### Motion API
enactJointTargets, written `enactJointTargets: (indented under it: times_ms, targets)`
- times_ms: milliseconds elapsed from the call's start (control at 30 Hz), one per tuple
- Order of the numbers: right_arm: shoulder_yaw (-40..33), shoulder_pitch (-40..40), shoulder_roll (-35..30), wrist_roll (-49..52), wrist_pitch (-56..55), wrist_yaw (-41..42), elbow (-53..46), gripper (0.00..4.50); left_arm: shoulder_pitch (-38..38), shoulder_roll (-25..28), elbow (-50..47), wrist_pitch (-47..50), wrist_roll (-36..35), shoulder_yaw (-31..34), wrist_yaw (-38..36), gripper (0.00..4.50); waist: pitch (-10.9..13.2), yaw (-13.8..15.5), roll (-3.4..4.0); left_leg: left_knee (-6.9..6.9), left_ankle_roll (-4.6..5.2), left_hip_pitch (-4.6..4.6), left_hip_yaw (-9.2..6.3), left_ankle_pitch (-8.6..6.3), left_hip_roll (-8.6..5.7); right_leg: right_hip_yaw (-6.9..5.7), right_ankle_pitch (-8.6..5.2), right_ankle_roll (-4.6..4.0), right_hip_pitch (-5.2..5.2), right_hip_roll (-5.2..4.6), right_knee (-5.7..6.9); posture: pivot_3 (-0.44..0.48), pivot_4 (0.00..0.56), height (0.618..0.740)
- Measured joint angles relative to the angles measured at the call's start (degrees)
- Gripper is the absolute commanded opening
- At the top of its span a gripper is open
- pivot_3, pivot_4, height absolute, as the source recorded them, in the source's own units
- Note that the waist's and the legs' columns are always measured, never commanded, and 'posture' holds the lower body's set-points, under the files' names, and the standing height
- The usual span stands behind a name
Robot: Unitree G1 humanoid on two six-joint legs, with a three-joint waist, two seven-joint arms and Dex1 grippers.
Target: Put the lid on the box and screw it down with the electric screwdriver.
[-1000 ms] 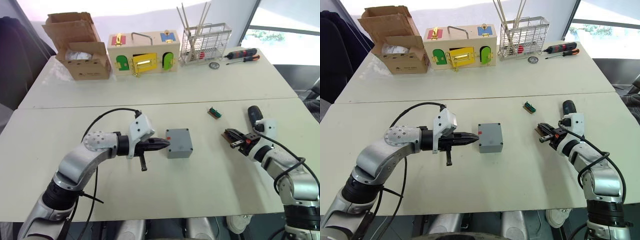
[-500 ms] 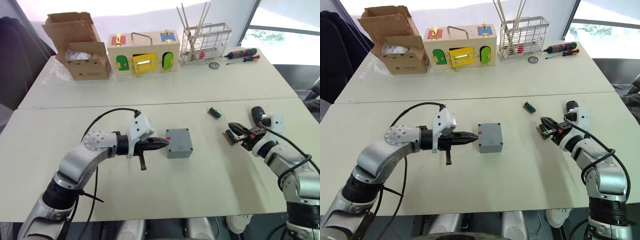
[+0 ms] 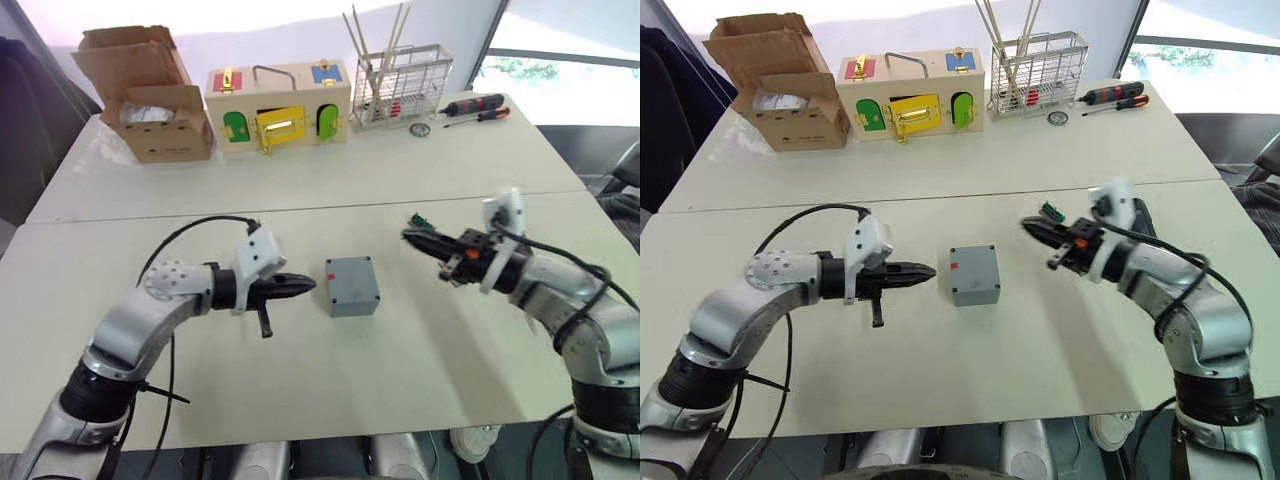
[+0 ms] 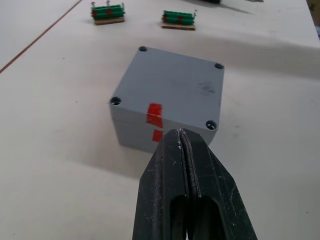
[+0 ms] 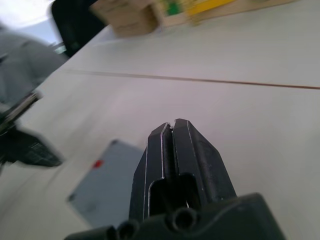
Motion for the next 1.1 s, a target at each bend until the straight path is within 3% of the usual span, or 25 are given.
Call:
enactJointTargets:
  times_ms: [300,1100]
  targets:
    - [6.91,-1.91,1.86,-4.02,-3.75,2.77,5.84,0.05,2.44,-0.28,-0.40,1.78,-2.21,1.73,2.46,0.00,0.00,-0.11,0.00,0.03,-0.24,-0.02,0.03,0.14,-0.02,0.03,0.00,0.00,-0.02,-0.02,0.00,0.000,0.150,0.734]
    - [7.34,-1.46,1.86,-8.37,-6.76,4.07,9.56,0.05,2.19,-0.66,-0.42,1.52,-2.10,1.01,4.05,0.00,0.00,-0.06,0.00,0.02,-0.26,-0.02,0.03,0.14,-0.03,0.03,0.00,0.00,-0.03,-0.03,-0.01,0.000,0.150,0.734]
